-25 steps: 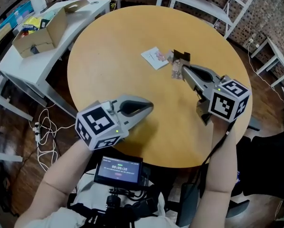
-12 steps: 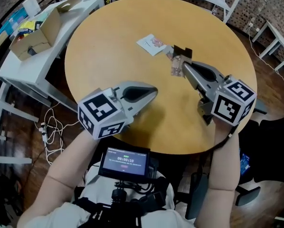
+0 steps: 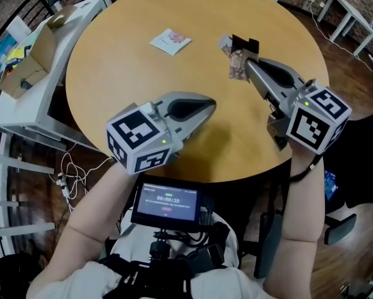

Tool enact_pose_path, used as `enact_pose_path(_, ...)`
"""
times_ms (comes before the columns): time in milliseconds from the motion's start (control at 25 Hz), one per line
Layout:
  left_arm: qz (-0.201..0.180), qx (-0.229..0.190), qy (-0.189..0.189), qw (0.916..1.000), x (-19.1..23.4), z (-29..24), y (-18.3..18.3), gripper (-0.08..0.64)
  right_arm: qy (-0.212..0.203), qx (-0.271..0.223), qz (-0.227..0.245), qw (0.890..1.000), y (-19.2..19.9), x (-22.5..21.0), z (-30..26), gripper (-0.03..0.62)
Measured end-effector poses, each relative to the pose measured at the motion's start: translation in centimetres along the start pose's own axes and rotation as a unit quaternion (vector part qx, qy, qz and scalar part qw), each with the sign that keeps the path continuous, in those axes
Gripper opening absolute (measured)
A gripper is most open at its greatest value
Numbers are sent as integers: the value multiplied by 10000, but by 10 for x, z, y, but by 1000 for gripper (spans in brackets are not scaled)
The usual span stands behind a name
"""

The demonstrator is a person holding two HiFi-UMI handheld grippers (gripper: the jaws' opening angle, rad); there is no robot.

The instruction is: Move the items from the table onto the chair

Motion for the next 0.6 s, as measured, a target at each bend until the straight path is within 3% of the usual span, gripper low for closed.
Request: enact_pose_path(600,-72,75,856,9963,-64,-97,-7,6,1169,-251,-136,9927,8,-38,132,12)
Point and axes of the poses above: the fingertips, and each gripper's own axes: z backward along the fingers, x to its left, y out of its underside, the point moved 9 cm from there along z, backward along the fingers, and after that the axes turned 5 degrees about -x, right-handed, at the moved point
